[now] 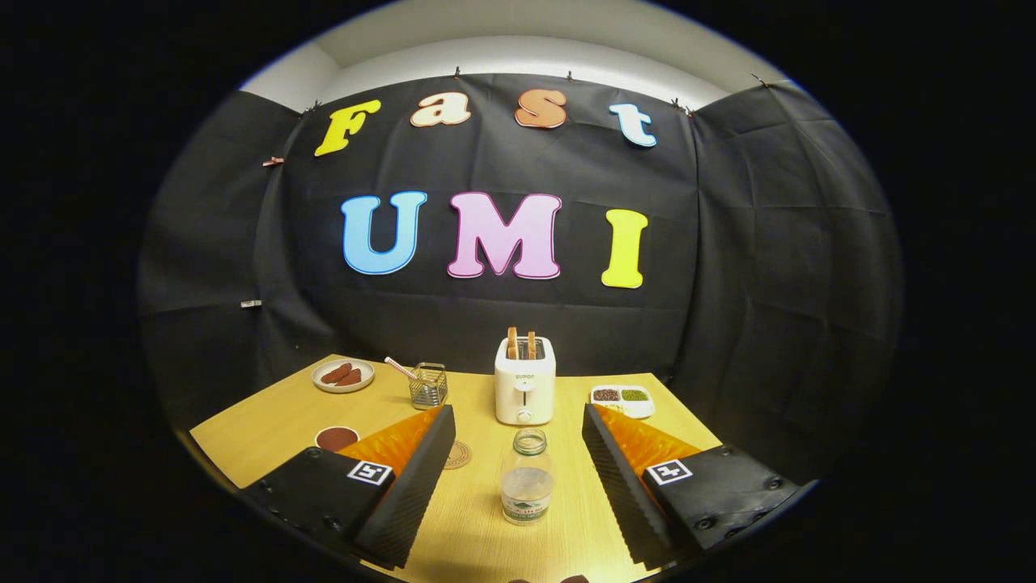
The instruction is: Take the bottle from table, then pour the juice into the cup, finally place the bottle on the coaster
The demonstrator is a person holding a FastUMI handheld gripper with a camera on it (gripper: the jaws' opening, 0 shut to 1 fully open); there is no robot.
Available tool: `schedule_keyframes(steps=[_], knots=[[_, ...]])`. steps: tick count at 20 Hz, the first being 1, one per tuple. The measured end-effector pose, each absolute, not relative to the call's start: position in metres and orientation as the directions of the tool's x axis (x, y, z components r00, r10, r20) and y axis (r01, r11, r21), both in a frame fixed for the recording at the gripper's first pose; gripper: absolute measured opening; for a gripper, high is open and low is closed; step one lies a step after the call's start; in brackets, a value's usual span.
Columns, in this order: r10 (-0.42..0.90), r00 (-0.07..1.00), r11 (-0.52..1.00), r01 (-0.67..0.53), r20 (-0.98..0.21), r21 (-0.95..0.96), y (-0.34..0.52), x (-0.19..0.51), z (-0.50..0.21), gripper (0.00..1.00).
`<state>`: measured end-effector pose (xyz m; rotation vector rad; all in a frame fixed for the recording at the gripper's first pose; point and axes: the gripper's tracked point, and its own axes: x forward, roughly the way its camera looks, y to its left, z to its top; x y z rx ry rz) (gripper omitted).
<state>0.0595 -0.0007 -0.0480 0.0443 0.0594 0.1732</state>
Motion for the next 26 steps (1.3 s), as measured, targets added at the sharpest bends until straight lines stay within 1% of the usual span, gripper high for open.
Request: schedule_keyframes(steps=[12, 26], knots=[[0.22, 0.973, 0.975, -0.217, -0.066, 0.044, 0.001, 0.099, -0.09, 0.98], [0.229, 0.959, 0.973, -0.225, -0.164, 0.046, -0.001, 0.132, -0.186, 0.98]])
